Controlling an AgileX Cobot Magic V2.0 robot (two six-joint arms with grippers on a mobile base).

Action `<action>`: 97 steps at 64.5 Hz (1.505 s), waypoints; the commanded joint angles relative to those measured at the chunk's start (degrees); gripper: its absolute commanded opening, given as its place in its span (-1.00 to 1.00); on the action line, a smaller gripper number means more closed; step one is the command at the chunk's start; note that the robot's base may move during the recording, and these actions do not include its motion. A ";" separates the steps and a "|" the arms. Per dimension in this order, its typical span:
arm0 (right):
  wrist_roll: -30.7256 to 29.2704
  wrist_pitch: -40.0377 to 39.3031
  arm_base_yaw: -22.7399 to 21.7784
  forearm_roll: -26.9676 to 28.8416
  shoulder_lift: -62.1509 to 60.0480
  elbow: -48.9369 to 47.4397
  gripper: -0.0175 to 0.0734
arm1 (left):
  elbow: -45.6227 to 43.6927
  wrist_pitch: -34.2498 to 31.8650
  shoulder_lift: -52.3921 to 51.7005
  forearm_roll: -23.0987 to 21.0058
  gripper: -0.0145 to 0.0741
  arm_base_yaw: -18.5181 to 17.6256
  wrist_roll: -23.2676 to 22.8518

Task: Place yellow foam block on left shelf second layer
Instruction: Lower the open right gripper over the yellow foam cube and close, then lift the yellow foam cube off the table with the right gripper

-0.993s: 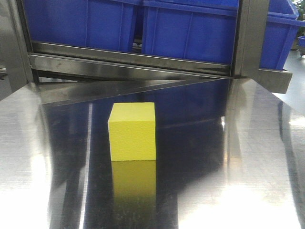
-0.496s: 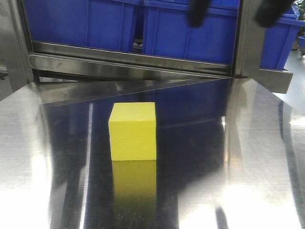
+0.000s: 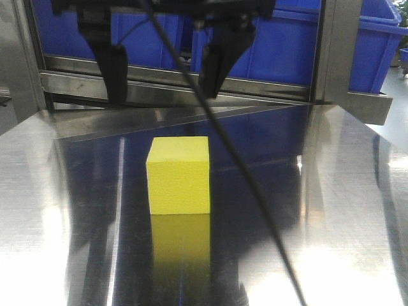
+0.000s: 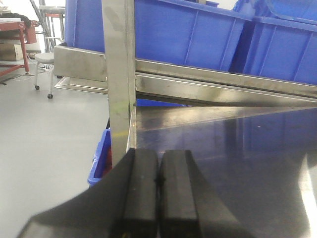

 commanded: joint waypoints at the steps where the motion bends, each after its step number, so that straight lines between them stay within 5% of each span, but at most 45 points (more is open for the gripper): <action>1: 2.44 -0.21 0.03 -2.76 -1.87 -2.13 0.76 | 1.48 -4.70 0.41 -0.42 -0.36 -0.29 -0.22; 57: 5.99 -0.79 -1.31 -3.73 3.80 0.94 0.76 | 1.48 -4.70 0.41 -0.42 -0.36 -0.29 -0.22; 82: 5.99 -9.14 -1.57 -1.50 5.46 5.37 0.75 | 1.48 -5.05 0.41 -0.42 -0.36 -0.29 -0.22; 97: 5.99 -10.98 -3.12 -1.61 4.88 5.31 0.32 | 1.48 -4.70 0.41 -0.42 -0.36 -0.29 -0.22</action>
